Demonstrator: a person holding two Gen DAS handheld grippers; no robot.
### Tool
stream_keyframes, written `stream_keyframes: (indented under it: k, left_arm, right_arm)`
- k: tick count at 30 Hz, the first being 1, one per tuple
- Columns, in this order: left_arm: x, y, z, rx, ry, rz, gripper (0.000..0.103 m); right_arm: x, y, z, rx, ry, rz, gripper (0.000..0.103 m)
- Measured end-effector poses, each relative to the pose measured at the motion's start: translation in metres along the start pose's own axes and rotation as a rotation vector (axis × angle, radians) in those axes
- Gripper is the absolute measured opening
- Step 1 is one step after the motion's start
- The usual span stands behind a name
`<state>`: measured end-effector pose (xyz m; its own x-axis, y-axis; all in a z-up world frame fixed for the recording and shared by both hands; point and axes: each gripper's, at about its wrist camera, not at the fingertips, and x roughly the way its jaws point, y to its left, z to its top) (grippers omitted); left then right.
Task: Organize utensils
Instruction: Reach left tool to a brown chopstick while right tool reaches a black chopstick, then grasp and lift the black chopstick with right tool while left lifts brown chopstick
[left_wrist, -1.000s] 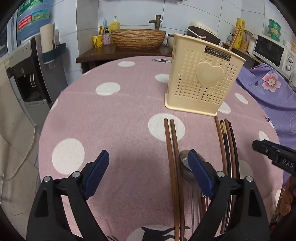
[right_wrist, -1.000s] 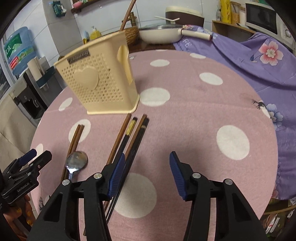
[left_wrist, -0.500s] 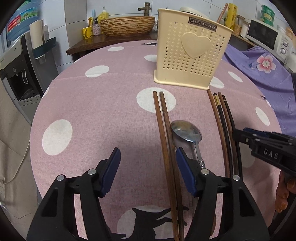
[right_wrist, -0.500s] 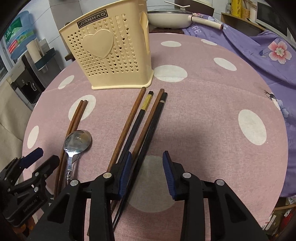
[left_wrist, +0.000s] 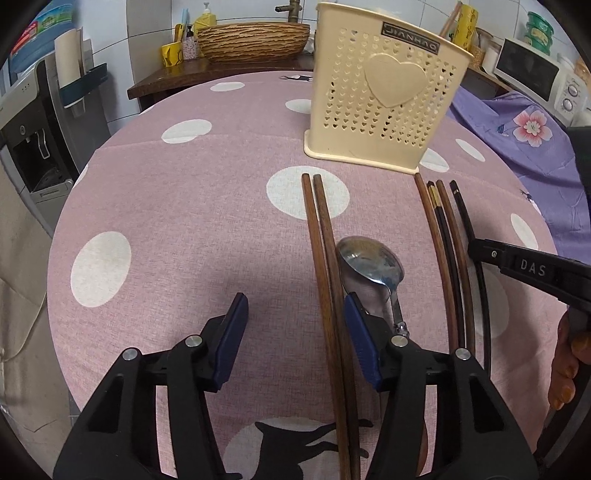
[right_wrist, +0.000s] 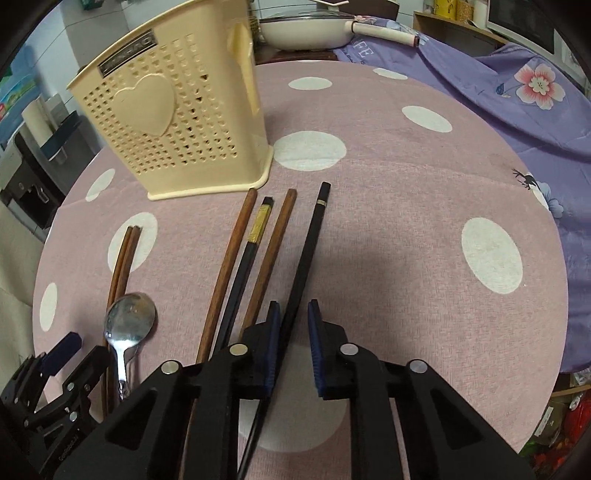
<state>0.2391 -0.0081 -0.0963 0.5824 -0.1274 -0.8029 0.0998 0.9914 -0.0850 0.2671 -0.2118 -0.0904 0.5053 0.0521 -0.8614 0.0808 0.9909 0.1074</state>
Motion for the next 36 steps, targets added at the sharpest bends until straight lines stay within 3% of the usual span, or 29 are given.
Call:
stream_keyframes:
  k: [10,14,16,24,30,36]
  left_arm:
    - [0.015,0.014,0.043,-0.036,-0.022,0.014,0.054]
    - [0.030,0.008,0.059,0.002,-0.009,0.020,0.052]
    - [0.038,0.007,0.062,0.012,0.011,0.023,0.047]
    - [0.054,0.003,0.076,0.039,0.036,0.024,0.044]
    - [0.054,0.021,0.075,0.001,0.039,0.019,0.044]
    - [0.060,0.007,0.077,0.040,0.052,0.049,0.044]
  right_arm:
    - [0.014,0.005,0.021,0.002,-0.001,-0.036,0.012]
    - [0.016,0.005,0.023,-0.009,-0.001,-0.036,0.012]
    - [0.015,0.006,0.023,-0.009,-0.001,-0.034,0.012]
    - [0.018,0.007,0.028,-0.005,0.002,-0.034,0.011]
    - [0.019,0.000,0.032,0.016,0.015,-0.013,0.010]
    - [0.025,0.009,0.040,0.016,0.016,-0.046,0.010]
